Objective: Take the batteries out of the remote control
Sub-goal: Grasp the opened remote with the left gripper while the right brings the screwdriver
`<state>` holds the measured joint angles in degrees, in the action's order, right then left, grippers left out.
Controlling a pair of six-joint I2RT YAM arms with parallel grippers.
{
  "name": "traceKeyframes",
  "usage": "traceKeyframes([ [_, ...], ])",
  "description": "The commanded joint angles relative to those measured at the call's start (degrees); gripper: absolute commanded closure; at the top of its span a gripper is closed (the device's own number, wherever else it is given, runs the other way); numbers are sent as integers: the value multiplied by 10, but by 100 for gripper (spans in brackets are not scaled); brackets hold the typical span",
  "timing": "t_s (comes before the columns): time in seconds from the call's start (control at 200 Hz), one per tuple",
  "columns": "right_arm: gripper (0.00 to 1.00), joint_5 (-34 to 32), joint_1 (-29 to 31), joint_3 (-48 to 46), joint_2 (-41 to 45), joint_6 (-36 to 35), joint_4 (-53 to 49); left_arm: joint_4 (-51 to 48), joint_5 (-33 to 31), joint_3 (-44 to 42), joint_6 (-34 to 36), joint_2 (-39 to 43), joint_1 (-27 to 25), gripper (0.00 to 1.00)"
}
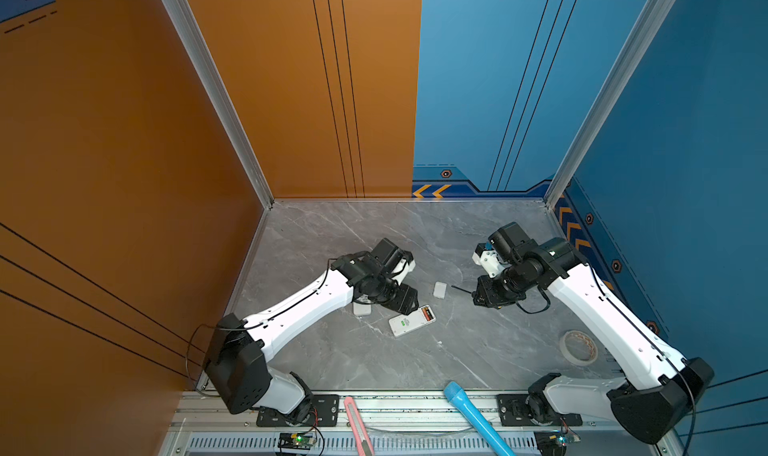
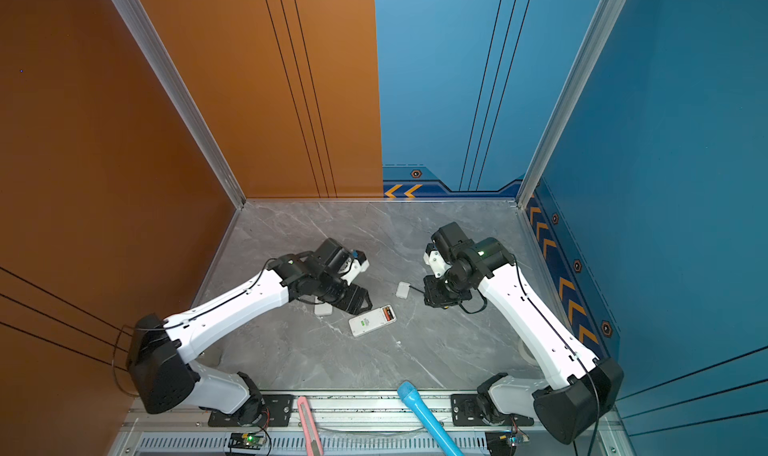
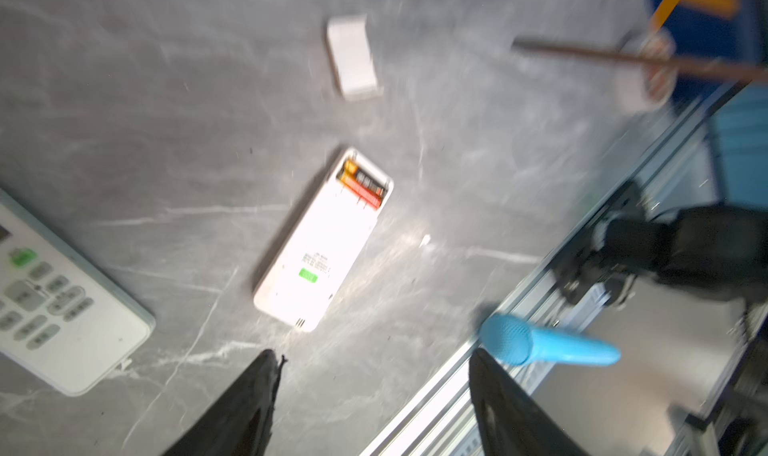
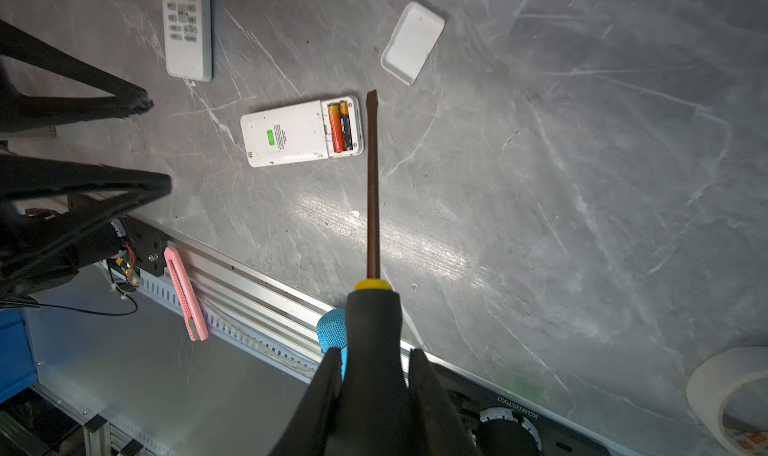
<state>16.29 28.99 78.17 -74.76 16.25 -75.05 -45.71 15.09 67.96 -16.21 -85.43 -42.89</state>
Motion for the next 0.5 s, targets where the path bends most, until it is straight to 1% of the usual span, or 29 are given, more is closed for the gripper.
traceKeyframes([
  [0.0, 100, 10, 15, -13, -2, 30, -12, -51, -37, -17, 79, -13, -4, 24],
  [0.085, 100, 17, 33, -35, -4, 54, 10, -50, -60, -20, 103, -37, -11, 24],
  [0.195, 100, 8, 71, -57, -20, 86, 25, -43, -66, -23, 135, -66, -24, 24],
  [0.325, 100, 12, 86, -99, -16, 147, 75, -16, -75, -28, 161, -97, -36, 25],
  [0.495, 100, 1, 107, -104, -28, 162, 87, 18, -108, -34, 163, -125, -37, 29],
])
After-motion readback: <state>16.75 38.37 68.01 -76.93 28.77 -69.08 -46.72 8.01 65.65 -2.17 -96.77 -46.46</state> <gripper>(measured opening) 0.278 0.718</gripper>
